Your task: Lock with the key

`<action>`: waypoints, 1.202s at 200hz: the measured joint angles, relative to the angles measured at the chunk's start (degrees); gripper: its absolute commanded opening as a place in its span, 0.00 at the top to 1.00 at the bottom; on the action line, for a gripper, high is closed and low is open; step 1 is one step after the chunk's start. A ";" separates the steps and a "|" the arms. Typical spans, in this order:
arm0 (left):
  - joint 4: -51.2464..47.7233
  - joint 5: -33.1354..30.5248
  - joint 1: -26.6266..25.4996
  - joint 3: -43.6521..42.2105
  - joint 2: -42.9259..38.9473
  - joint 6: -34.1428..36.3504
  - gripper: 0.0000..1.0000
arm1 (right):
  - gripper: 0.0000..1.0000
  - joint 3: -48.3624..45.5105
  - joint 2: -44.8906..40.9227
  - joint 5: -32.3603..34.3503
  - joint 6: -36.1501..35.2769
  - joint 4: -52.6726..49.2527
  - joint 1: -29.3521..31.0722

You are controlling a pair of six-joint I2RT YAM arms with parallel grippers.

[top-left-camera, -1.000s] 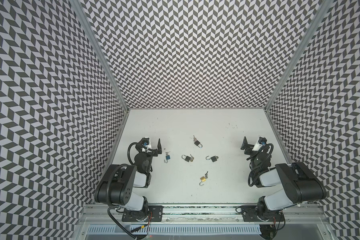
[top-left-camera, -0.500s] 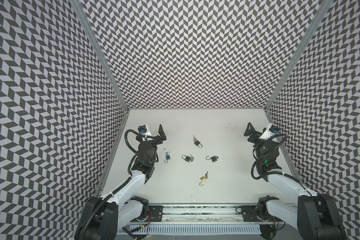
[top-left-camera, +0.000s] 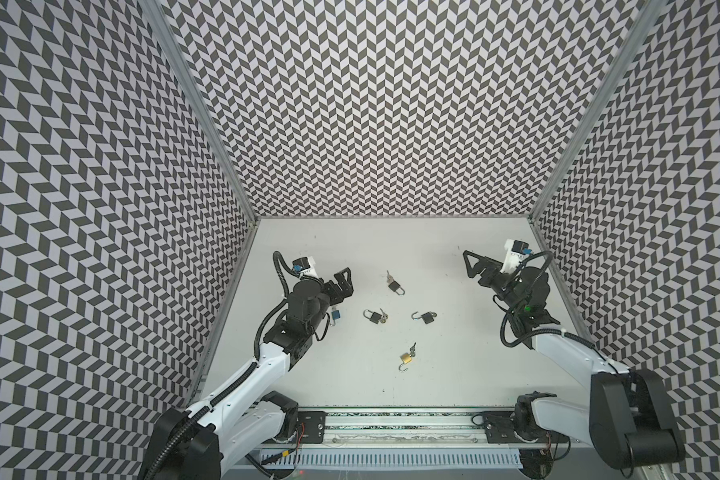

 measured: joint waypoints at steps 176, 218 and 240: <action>-0.33 28.65 18.60 -13.60 -12.17 -10.75 0.00 | 0.35 27.74 24.39 8.04 -39.41 -39.74 38.93; -0.24 34.99 24.79 -13.60 -12.24 -10.64 0.00 | 0.37 34.84 32.85 13.81 -45.68 -44.68 41.51; -0.24 36.96 26.03 -13.60 -12.22 -10.47 0.00 | 0.37 36.70 35.47 15.74 -47.30 -46.95 42.21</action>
